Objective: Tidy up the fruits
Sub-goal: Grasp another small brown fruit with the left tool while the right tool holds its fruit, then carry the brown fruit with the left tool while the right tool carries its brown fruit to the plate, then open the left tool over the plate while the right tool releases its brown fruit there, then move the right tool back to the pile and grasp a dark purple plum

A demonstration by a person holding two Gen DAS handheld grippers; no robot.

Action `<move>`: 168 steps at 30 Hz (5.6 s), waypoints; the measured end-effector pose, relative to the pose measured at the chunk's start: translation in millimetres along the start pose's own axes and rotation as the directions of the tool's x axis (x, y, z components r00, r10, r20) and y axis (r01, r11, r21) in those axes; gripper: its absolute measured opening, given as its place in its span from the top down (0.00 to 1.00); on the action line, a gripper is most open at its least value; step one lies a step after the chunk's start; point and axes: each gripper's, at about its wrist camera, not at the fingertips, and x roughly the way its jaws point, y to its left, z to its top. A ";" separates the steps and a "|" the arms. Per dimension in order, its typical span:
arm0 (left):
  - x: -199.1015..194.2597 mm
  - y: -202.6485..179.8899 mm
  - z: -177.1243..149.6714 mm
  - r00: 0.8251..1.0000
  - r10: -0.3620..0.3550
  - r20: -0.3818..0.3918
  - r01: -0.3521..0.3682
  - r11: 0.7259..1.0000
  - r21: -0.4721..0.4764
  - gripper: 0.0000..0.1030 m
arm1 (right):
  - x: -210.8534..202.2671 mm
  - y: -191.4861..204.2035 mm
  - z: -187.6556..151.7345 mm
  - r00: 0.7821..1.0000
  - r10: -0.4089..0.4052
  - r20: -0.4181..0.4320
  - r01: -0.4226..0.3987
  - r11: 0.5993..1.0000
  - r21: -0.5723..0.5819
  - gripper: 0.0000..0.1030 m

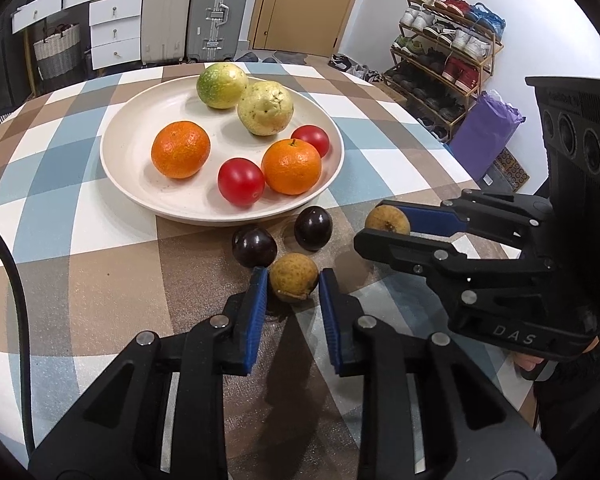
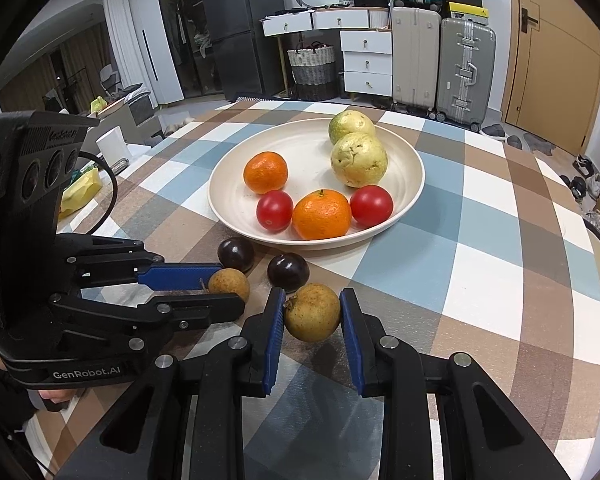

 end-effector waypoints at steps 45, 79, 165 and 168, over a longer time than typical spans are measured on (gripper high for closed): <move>-54.5 43.8 29.9 0.940 0.163 0.300 -0.149 0.986 -0.068 0.77 | -23.6 -26.5 31.5 0.976 -0.070 0.208 0.031 0.982 0.187 0.72; -9.5 86.0 70.1 0.944 0.175 0.280 -0.150 0.983 -0.110 0.77 | 35.8 -64.8 65.9 0.985 -0.085 0.151 0.045 0.967 0.251 0.73; -38.1 45.6 9.0 0.965 0.205 0.165 -0.207 0.978 -0.010 0.01 | 26.1 -7.5 10.9 1.000 -0.022 -0.020 0.024 0.996 0.088 0.05; -36.2 50.6 9.3 0.970 0.194 0.147 -0.192 0.981 -0.027 0.01 | 30.6 -1.4 13.5 0.999 -0.023 -0.036 0.025 0.998 0.057 0.12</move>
